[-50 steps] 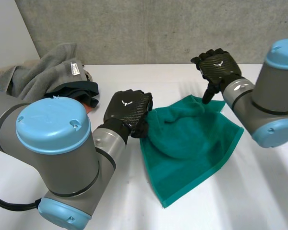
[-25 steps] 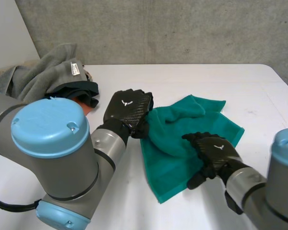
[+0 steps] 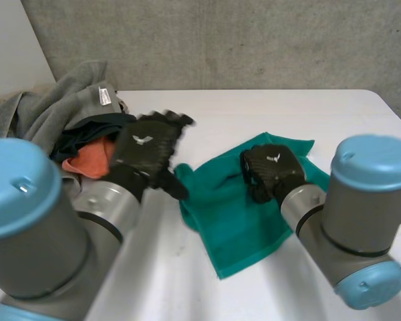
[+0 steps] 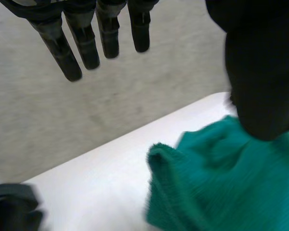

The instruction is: Fold the laundry.

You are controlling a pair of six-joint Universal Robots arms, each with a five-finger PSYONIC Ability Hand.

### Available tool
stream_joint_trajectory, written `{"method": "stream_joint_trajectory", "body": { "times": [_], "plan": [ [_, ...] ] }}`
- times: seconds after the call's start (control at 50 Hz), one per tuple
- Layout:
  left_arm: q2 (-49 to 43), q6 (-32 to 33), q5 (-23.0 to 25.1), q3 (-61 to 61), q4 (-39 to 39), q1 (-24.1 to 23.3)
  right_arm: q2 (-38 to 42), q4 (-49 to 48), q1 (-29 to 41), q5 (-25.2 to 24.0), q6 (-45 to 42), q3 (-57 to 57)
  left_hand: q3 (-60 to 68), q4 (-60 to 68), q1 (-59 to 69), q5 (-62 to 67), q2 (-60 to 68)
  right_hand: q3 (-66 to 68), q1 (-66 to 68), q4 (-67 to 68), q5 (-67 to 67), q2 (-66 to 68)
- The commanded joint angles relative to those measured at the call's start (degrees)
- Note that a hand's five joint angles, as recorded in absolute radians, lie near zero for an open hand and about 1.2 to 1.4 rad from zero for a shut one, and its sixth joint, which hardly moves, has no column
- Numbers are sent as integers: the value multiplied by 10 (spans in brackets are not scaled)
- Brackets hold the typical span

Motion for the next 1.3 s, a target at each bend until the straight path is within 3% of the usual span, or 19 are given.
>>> {"method": "stream_joint_trajectory", "body": {
  "times": [0.02,0.14,0.32,0.48,0.6,0.68,0.74,0.82,0.84,0.86,0.9,1.02,1.16,1.3],
  "plan": [
    [16,3,31,-38,27,88,-47,99,-1,4,-110,-42,-27,-21,-13,-18,-24,119,151,115,135,122],
    [-32,10,86,-50,60,95,-59,141,1,-3,-101,-44,-32,-26,-18,-23,-29,119,151,115,135,122],
    [-143,21,145,-6,86,119,-182,149,5,-33,-99,-90,-35,-30,-22,-27,-32,119,151,115,135,122],
    [-188,13,202,15,50,93,-211,176,-1,-49,-99,-111,-43,-38,-30,-35,-41,119,151,115,135,122],
    [-221,4,205,44,49,66,-215,176,2,-45,-102,-110,-45,-40,-32,-37,-42,119,151,115,135,122],
    [-259,-39,204,84,40,27,-217,176,-2,-48,-101,-113,-37,-31,-23,-29,-34,119,151,115,135,122],
    [-270,-82,204,106,25,7,-218,176,-4,-48,-98,-116,2,7,15,10,5,119,151,115,135,122],
    [-274,-125,204,123,9,-7,-218,176,-13,-44,-100,-114,332,338,346,341,335,119,151,115,135,122],
    [-273,-129,196,126,11,-10,-218,176,-16,-44,-102,-113,595,600,608,603,598,119,151,115,135,122],
    [-269,-130,193,127,12,-11,-218,177,-19,-44,-102,-113,644,649,657,652,647,119,151,115,135,122],
    [-263,-131,181,129,12,-9,-217,183,-39,-44,-106,-110,644,650,658,653,647,119,151,115,135,122],
    [-124,-126,98,101,5,21,-217,219,-108,-53,-136,-112,644,650,658,653,647,119,151,115,135,122],
    [22,-106,103,57,-12,27,-190,228,-164,-52,-181,-135,644,650,658,653,647,119,151,115,135,122],
    [2,-85,114,46,-44,22,-73,227,-160,-52,-189,-185,644,650,658,653,647,119,151,115,135,122]
  ]
}}
